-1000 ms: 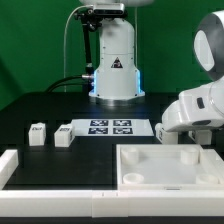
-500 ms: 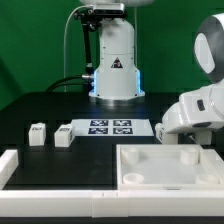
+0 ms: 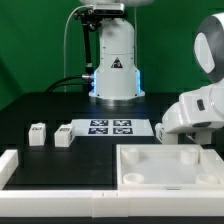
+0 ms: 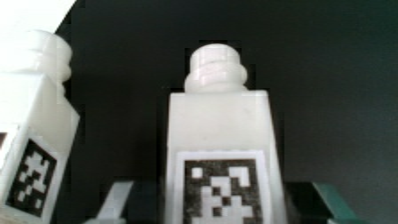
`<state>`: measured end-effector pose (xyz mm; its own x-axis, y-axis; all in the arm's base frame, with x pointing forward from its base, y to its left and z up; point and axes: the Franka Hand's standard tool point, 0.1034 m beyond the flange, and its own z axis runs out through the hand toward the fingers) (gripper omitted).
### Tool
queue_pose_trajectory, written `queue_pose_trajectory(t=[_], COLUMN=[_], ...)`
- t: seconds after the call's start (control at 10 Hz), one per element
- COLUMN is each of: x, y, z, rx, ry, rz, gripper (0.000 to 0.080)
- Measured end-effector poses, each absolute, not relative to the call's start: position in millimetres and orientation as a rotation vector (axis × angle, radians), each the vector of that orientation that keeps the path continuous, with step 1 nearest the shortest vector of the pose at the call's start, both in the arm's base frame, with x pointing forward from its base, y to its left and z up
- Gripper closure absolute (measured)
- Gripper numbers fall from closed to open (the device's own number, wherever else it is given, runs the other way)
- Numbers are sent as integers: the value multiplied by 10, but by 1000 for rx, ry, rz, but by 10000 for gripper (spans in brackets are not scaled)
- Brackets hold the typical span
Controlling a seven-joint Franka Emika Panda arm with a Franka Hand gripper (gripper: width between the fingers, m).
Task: Assemble one leg
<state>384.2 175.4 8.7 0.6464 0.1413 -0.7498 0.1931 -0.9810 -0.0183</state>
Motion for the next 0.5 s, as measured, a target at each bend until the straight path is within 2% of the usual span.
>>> queue_pose_trajectory(t=[0.1,0.5], x=[3856,3851], y=[1730,1540], z=[131,662], rx=[2794,2763], ry=[289,263], rz=[-1266,-1304], gripper=[510,509])
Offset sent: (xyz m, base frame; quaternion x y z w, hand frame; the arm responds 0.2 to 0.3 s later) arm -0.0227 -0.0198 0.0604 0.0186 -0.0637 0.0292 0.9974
